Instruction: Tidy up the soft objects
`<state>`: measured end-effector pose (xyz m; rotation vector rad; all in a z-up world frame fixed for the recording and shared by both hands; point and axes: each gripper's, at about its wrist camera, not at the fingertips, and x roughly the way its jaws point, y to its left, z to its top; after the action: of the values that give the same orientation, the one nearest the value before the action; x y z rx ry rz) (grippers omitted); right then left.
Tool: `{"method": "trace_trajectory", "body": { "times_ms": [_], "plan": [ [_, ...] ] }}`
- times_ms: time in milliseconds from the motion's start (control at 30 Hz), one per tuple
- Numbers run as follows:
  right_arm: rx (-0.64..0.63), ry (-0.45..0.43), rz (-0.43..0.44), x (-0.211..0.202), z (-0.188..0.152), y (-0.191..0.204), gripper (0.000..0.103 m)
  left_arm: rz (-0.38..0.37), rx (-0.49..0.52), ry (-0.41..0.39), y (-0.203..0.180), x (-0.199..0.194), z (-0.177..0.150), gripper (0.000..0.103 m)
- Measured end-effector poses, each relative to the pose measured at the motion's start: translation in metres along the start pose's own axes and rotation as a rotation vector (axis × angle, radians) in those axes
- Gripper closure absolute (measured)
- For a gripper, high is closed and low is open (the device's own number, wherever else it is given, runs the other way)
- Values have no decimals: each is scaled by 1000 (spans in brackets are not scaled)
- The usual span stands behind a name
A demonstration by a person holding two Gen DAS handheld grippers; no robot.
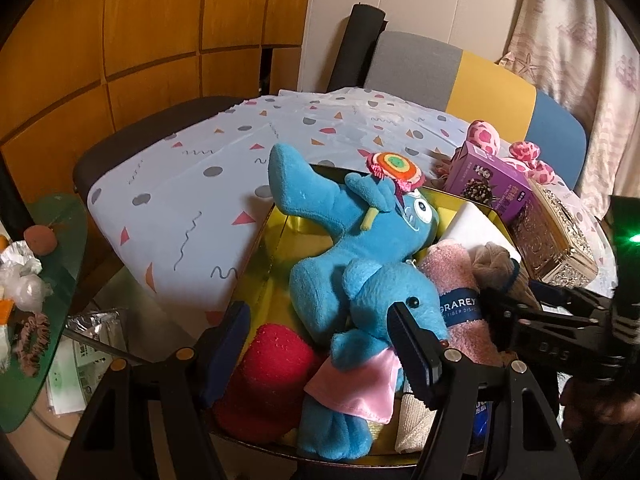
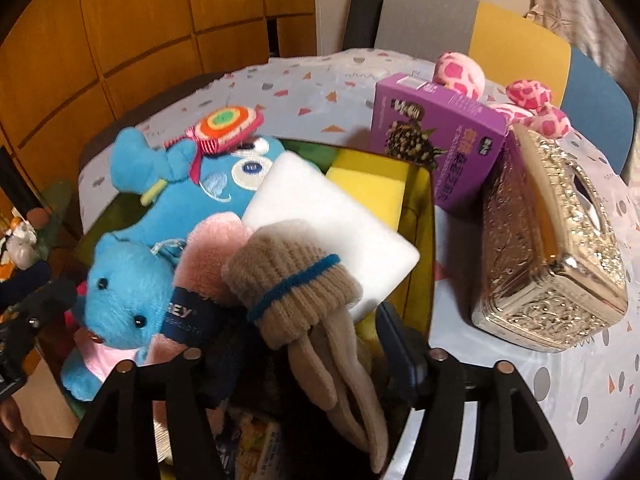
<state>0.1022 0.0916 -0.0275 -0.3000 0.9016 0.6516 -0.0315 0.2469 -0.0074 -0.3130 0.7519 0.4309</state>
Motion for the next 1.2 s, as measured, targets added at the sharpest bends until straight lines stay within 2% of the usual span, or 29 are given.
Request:
{"method": "trace_trajectory", "body": {
  "times_ms": [67,200,267,367,567,833,1200],
  "plan": [
    [11,-33,7,-11,-2,-2,28,13,7,-14,-2,-4,0,27],
    [36,-97,0,-32,-5,-3,28,40,25,-50,-11,-13,-1,20],
    [58,-143,-21,-48,-11,-4,28,39,27,-69,-15,-18,-1,12],
    [95,-182,-50,-63,-18,-5,28,27,23,-87,-21,-23,-3,10],
    [162,-227,-140,-86,-37,-15,28,18,28,-114,-36,-34,-7,1],
    [224,-278,-228,-107,-60,-27,28,-9,85,-128,-59,-44,-16,0],
    [225,-287,-236,-113,-66,-30,28,-12,109,-133,-68,-50,-19,0]
  ]
}}
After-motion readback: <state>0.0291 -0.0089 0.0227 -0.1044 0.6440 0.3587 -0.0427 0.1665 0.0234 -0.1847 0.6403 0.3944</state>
